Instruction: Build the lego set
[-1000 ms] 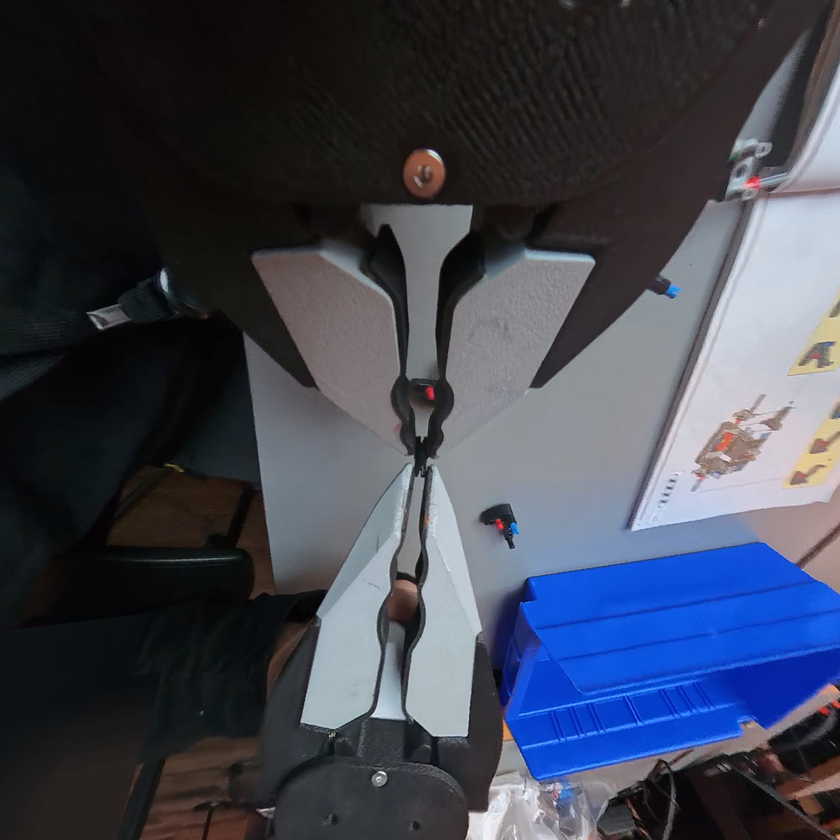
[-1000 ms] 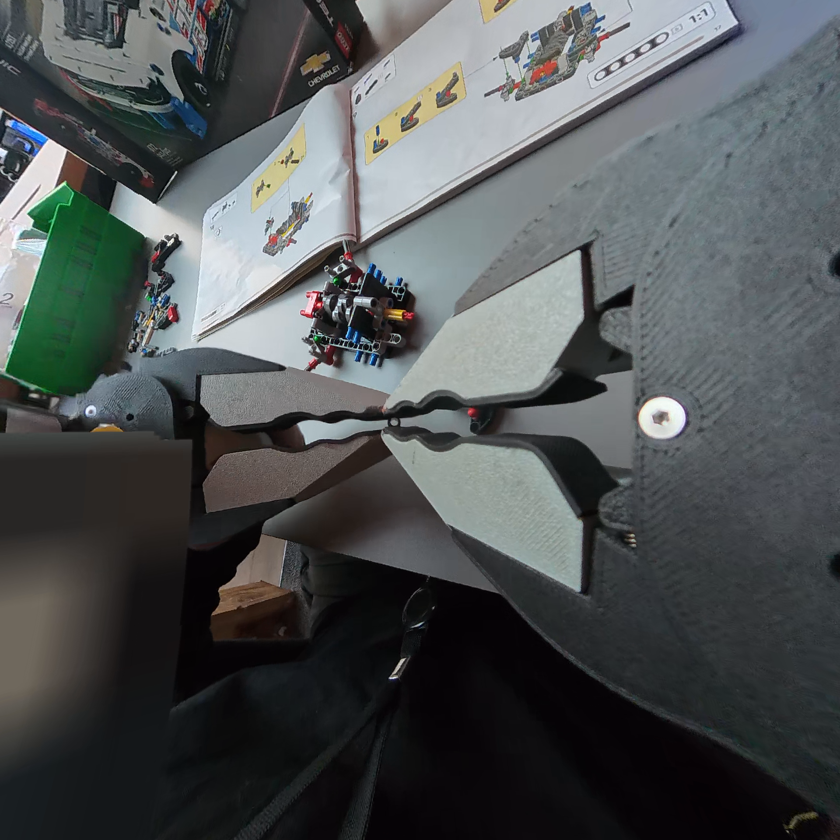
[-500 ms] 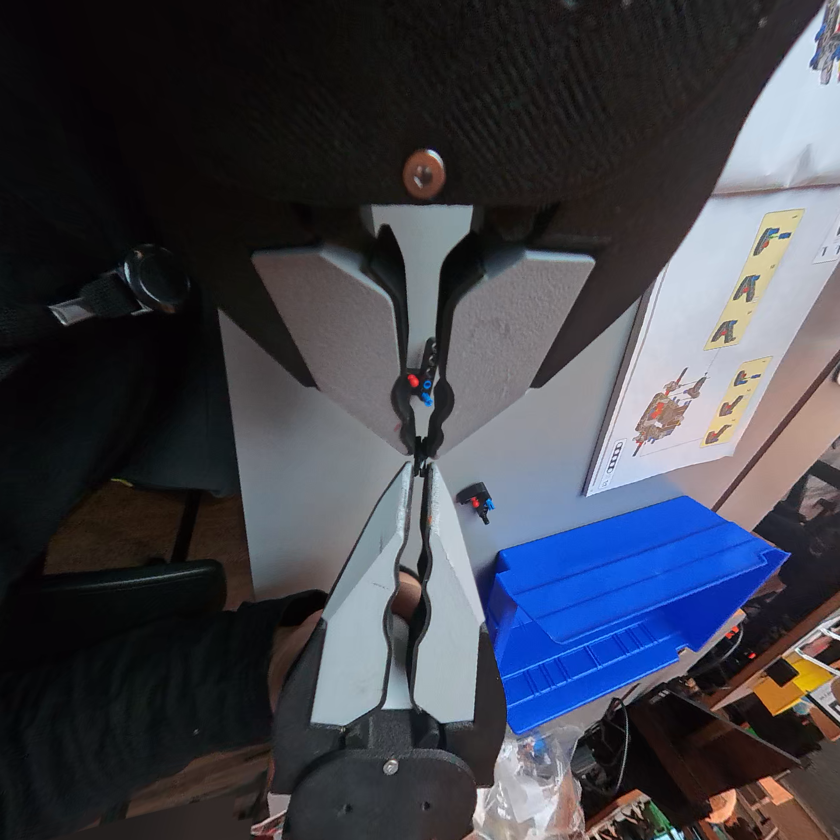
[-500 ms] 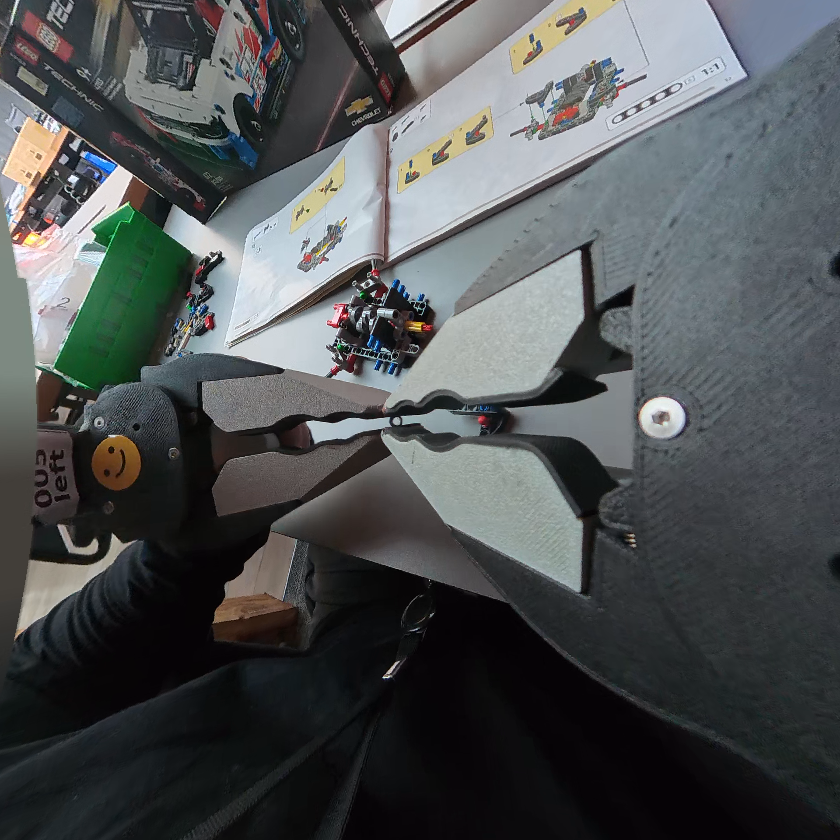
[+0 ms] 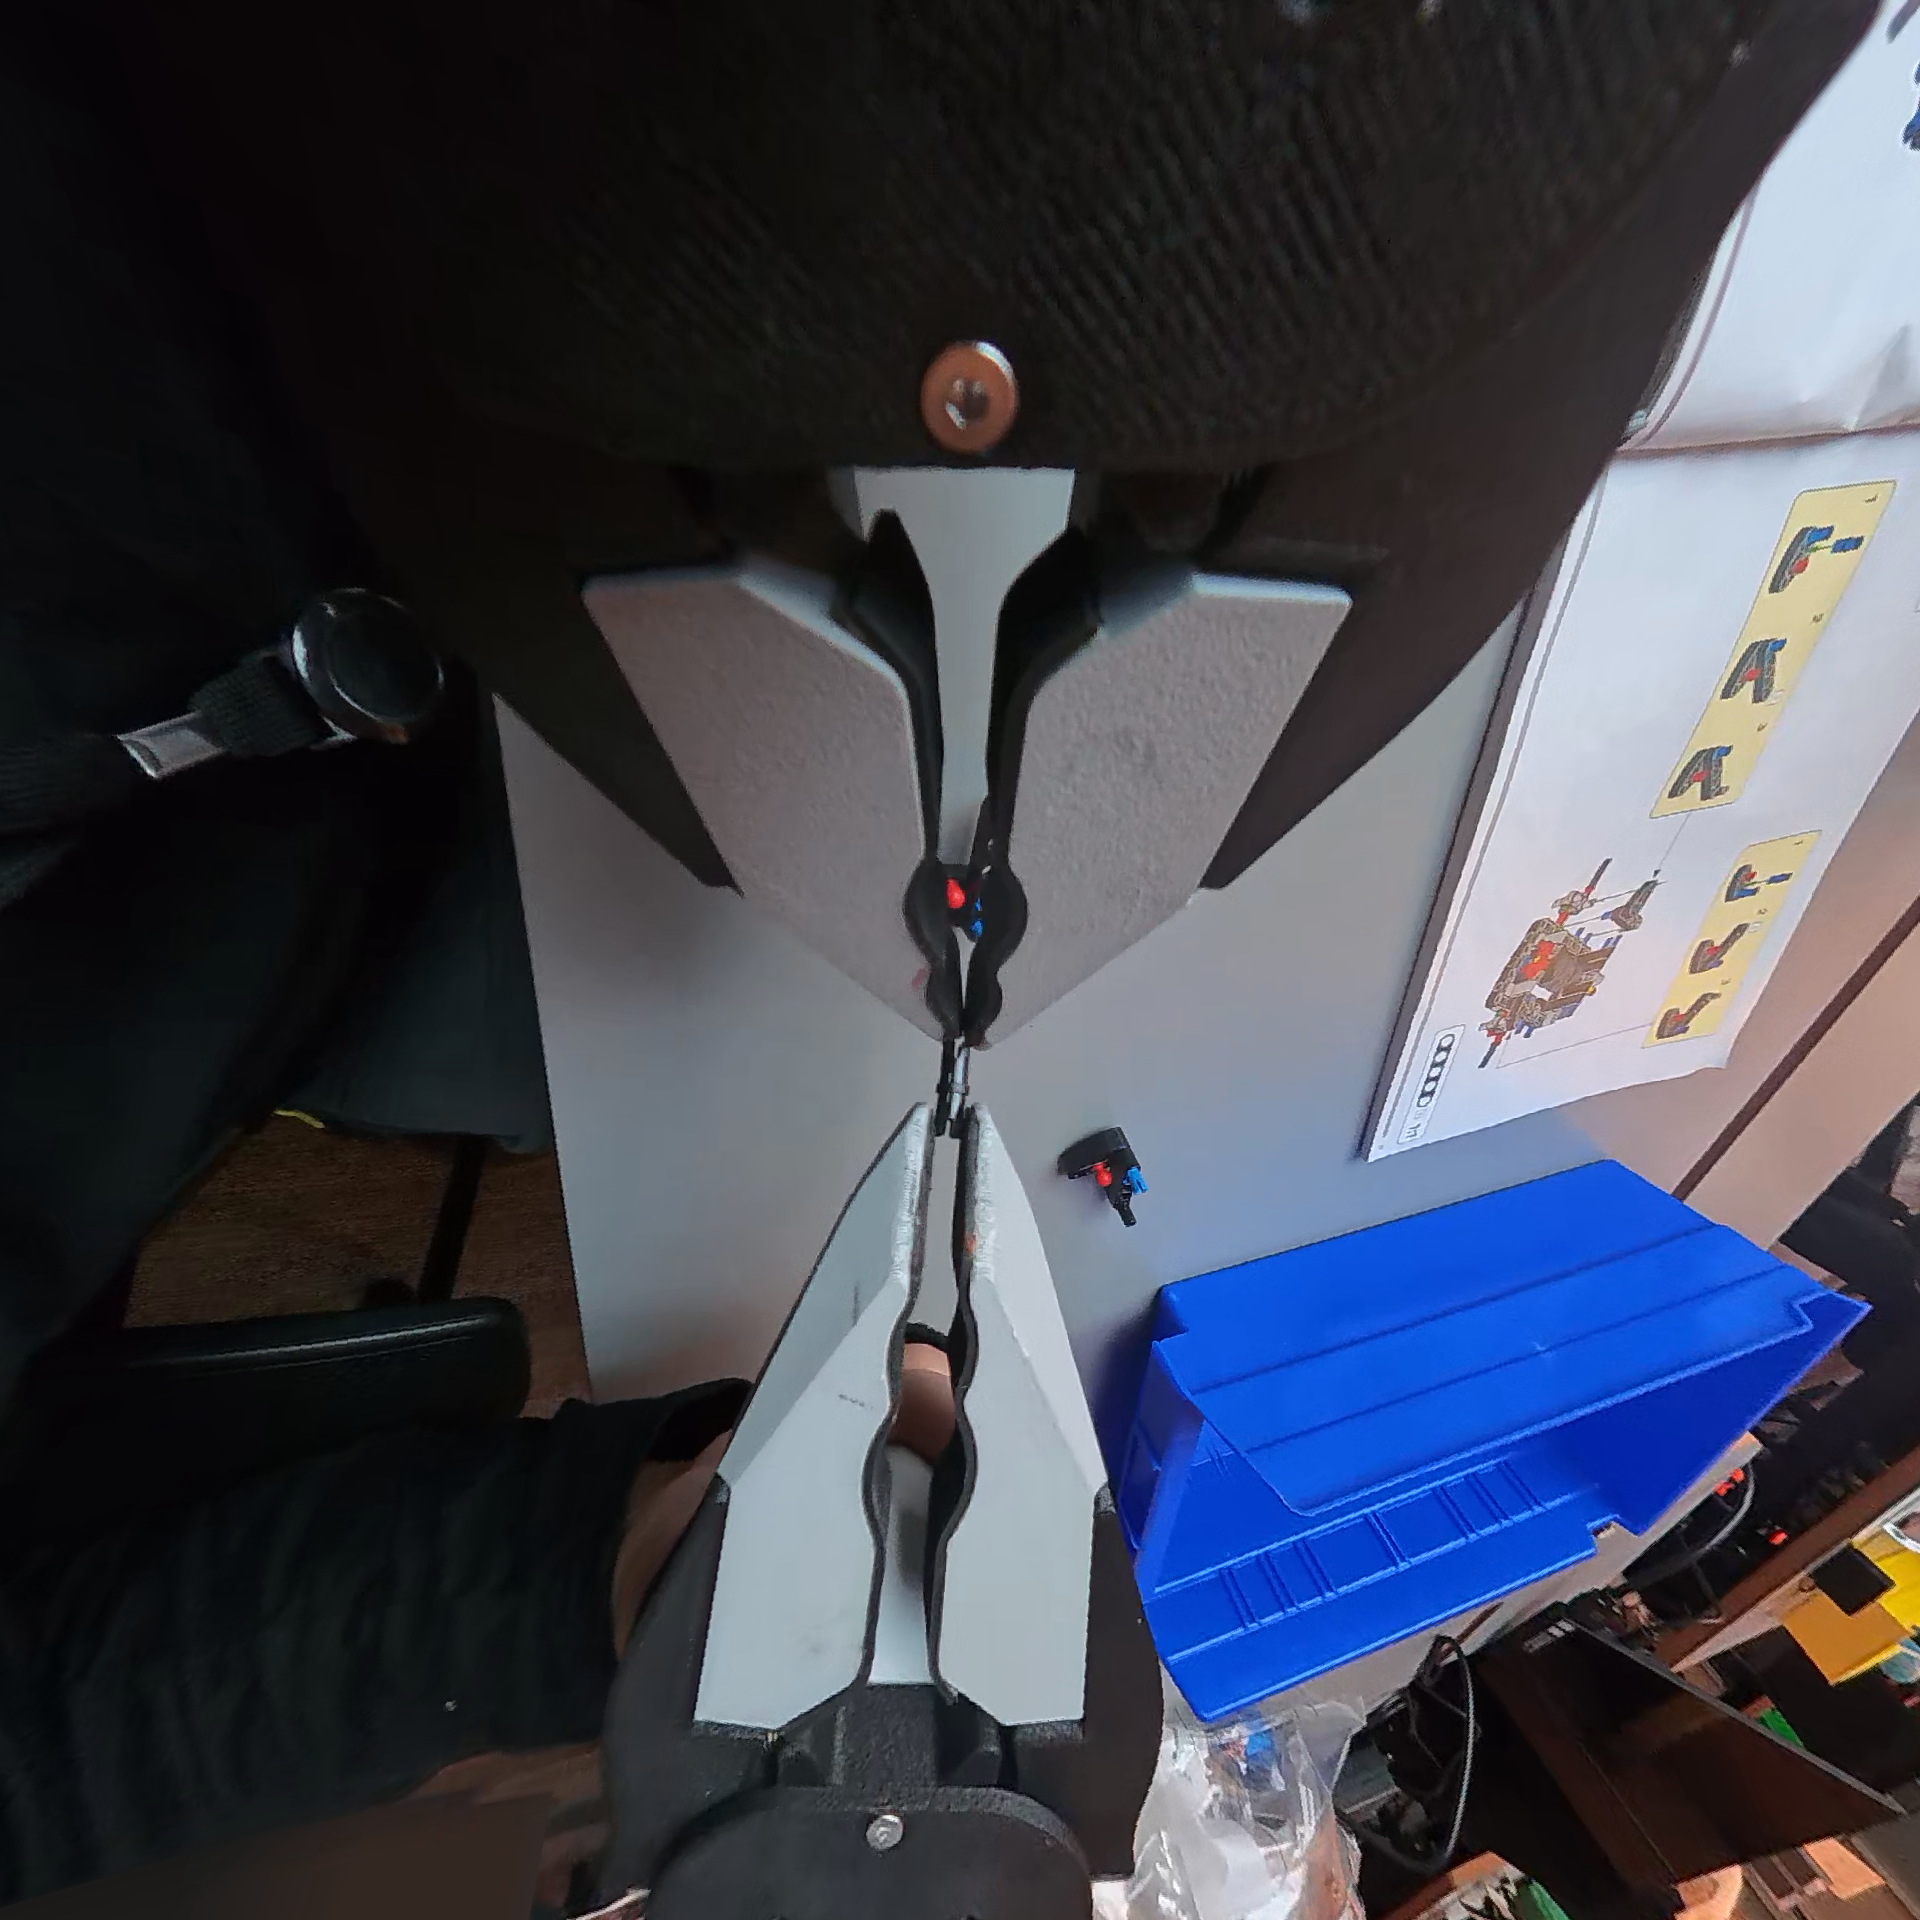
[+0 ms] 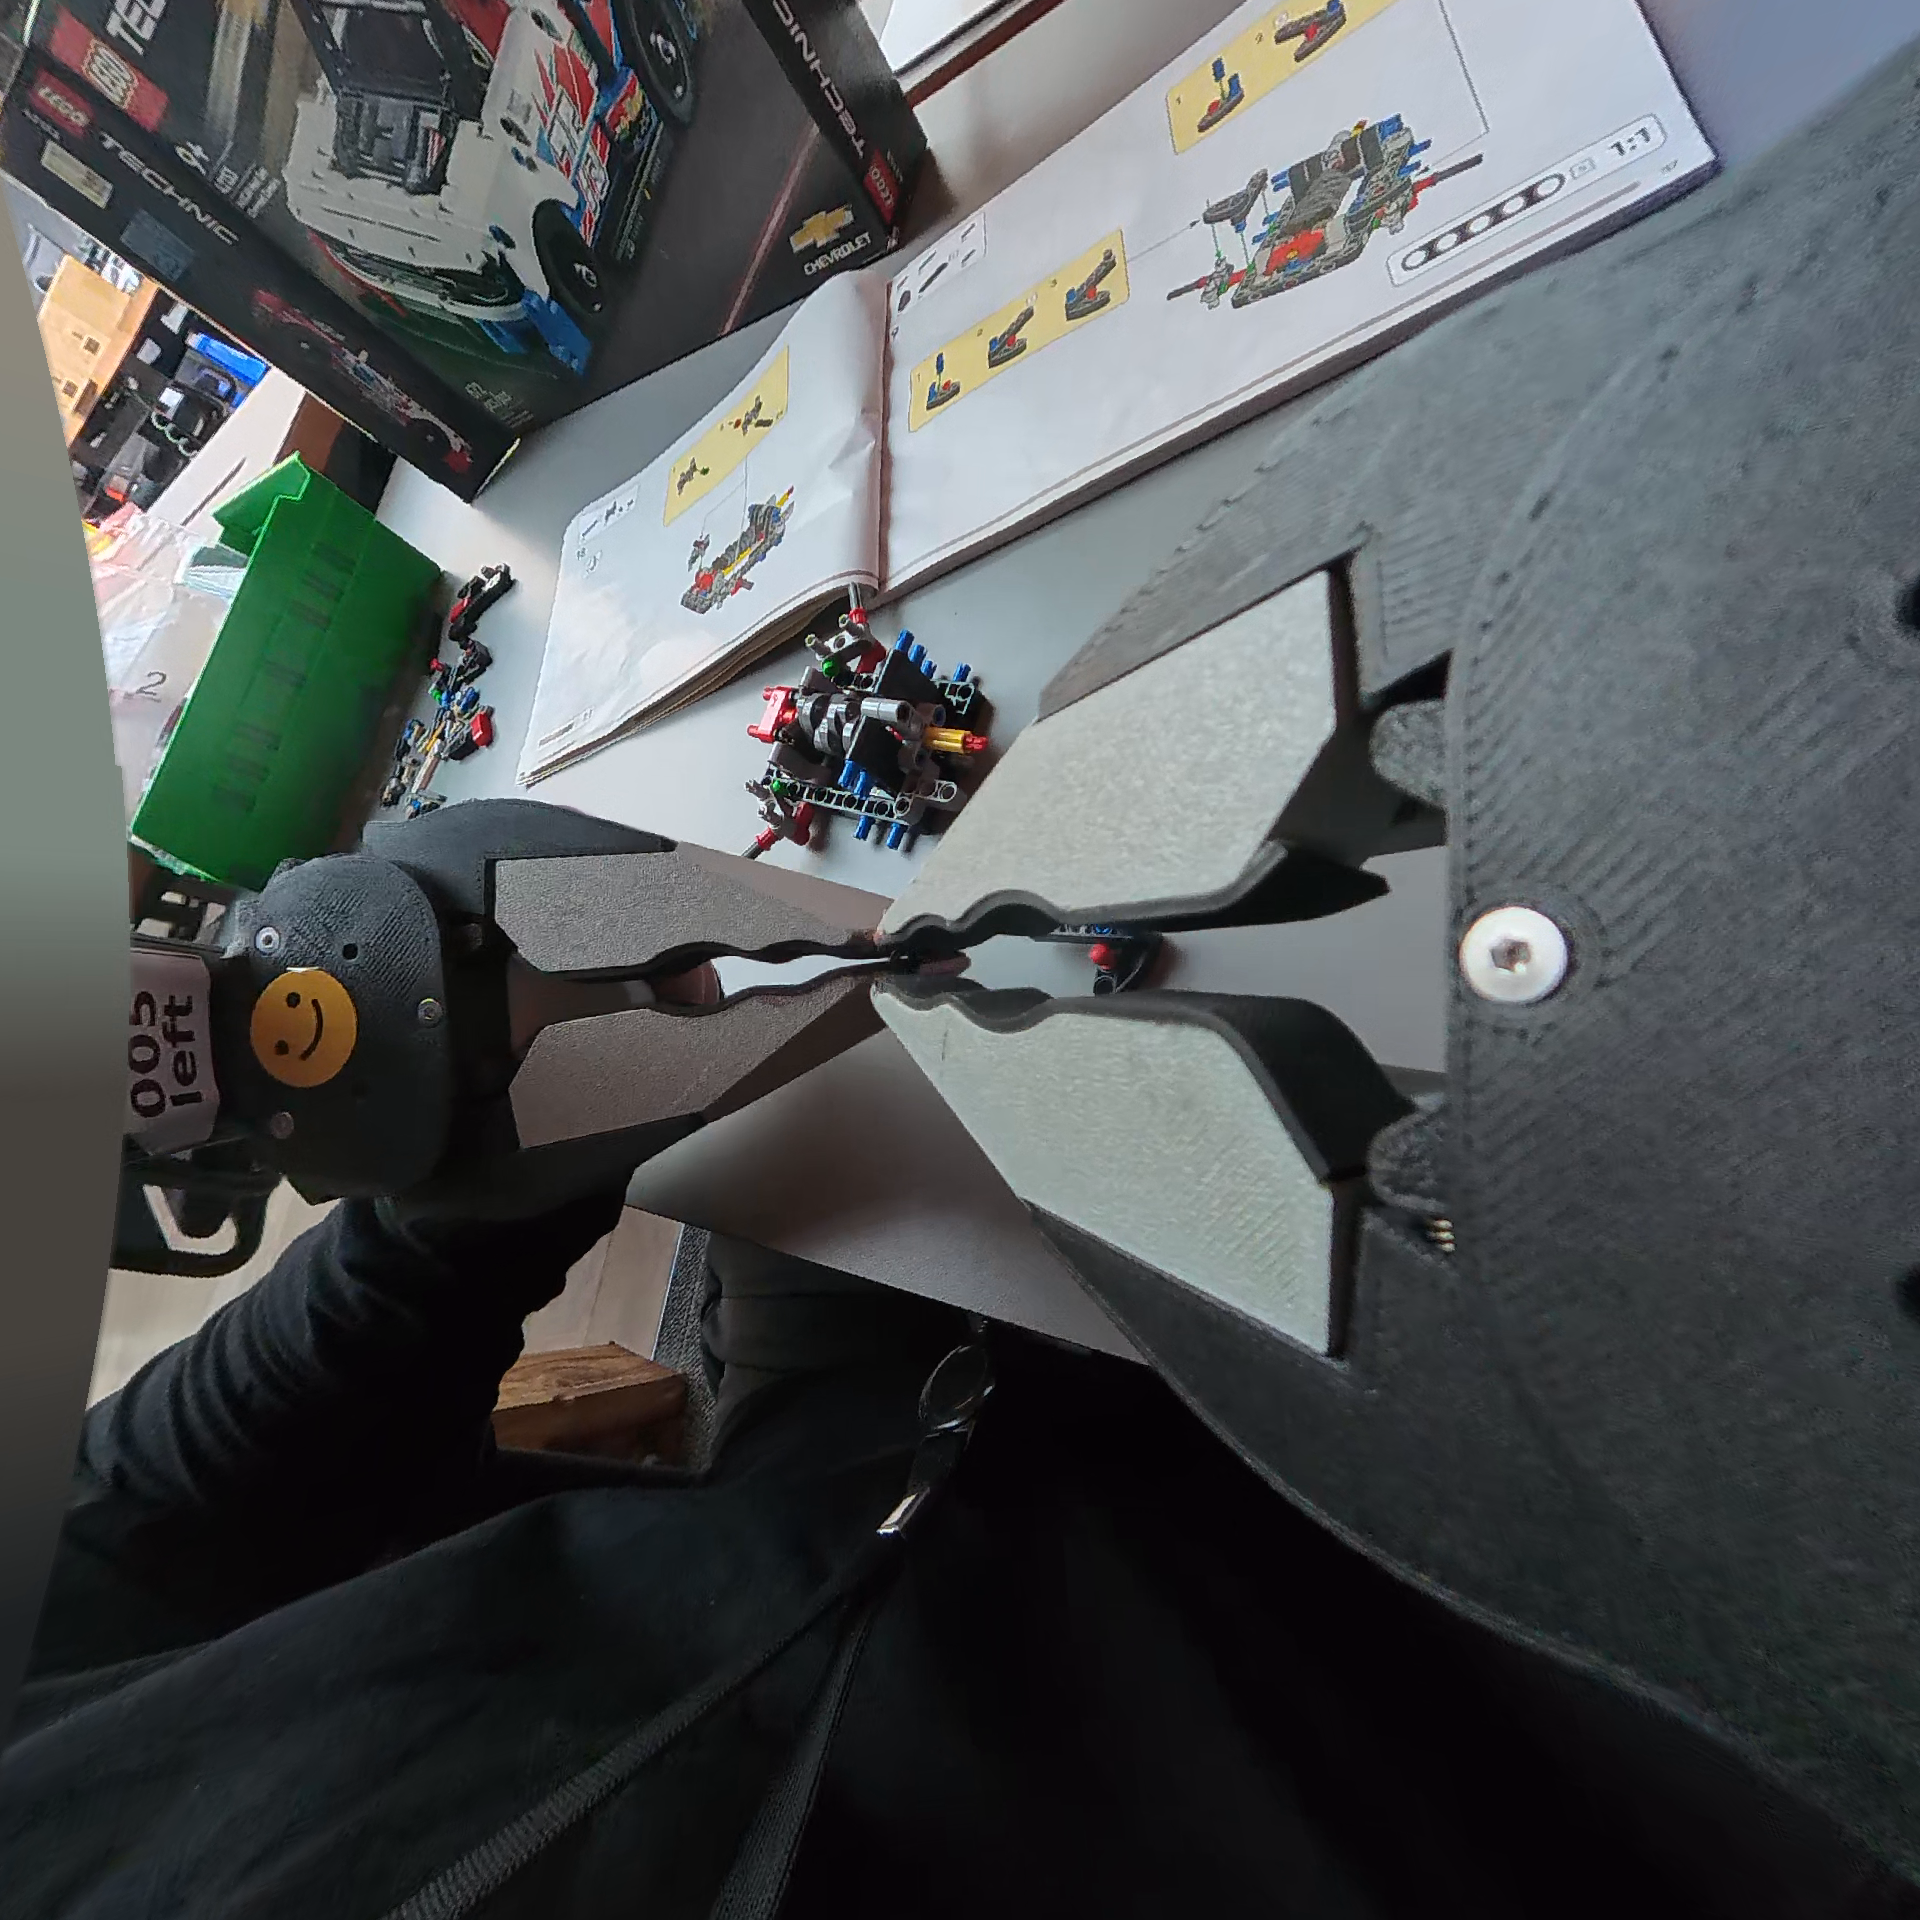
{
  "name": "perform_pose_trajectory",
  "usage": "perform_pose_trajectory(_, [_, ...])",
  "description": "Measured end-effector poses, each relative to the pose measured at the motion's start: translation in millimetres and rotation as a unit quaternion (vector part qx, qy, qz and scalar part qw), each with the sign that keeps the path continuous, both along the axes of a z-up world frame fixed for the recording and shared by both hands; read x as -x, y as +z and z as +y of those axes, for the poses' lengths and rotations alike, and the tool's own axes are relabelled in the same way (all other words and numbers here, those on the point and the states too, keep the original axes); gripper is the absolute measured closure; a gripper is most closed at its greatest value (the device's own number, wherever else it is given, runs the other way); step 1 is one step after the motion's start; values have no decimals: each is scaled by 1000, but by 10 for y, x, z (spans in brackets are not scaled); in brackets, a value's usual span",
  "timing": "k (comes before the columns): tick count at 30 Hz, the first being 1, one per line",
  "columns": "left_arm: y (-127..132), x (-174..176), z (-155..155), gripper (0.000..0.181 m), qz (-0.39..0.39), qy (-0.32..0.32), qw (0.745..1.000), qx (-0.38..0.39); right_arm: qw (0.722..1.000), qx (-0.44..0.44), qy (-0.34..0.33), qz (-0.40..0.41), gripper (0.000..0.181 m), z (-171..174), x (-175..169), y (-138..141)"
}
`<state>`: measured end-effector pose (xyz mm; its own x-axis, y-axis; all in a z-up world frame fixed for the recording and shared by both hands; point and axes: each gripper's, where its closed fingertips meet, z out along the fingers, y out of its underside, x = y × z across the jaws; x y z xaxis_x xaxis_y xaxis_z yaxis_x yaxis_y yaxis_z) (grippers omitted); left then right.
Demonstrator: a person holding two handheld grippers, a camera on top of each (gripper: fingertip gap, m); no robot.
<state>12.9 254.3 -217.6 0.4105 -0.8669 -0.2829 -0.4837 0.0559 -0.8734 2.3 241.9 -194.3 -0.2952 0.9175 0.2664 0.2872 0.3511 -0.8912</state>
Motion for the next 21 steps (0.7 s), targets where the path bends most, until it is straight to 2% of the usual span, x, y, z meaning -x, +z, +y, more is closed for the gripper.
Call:
perform_pose_trajectory(8, [-36,-10,-1,181,-5,-1,1000,19,1000,-2,-3,-3,180,1,14,-16])
perform_pose_trajectory(17, [-16,-24,-3,172,-14,-1,999,32,1000,-8,-2,-8,180,-3,9,-35])
perform_pose_trajectory(21, [-14,-34,-23,180,-10,-6,1000,22,1000,-6,-2,-8,180,-4,12,-36])
